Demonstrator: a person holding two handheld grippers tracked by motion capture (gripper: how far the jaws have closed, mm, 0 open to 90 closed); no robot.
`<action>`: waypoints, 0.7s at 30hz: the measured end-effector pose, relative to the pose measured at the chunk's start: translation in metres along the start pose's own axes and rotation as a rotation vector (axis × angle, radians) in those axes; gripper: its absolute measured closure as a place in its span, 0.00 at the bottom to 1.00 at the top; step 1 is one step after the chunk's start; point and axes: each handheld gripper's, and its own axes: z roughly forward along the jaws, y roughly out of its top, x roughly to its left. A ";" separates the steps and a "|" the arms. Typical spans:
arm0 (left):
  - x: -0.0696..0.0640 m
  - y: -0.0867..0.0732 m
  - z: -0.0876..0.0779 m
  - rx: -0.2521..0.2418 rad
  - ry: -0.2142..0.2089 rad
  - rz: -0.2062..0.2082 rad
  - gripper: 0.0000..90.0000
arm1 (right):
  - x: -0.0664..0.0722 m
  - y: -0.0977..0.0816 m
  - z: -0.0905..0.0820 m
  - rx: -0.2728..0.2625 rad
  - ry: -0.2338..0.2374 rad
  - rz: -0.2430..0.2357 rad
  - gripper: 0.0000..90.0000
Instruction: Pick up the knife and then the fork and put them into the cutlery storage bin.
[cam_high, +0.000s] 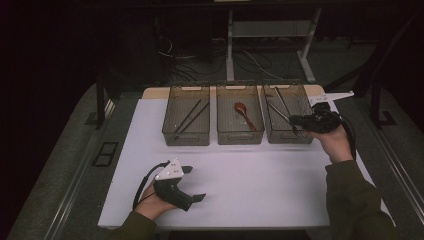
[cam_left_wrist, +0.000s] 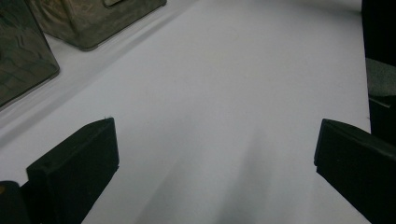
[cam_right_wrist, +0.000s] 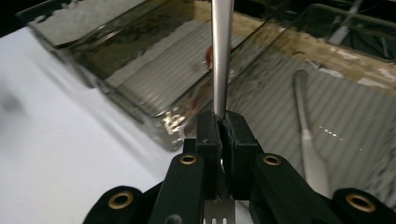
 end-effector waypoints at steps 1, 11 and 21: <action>0.000 0.000 0.000 -0.004 0.000 -0.001 0.00 | -0.003 0.002 0.000 0.002 -0.007 0.007 0.95; -0.001 0.000 0.000 -0.004 0.000 0.002 0.00 | -0.028 0.019 0.008 0.005 -0.066 0.043 0.95; -0.001 0.000 -0.001 -0.005 -0.002 0.002 0.00 | -0.047 0.028 0.024 0.011 -0.132 0.067 0.95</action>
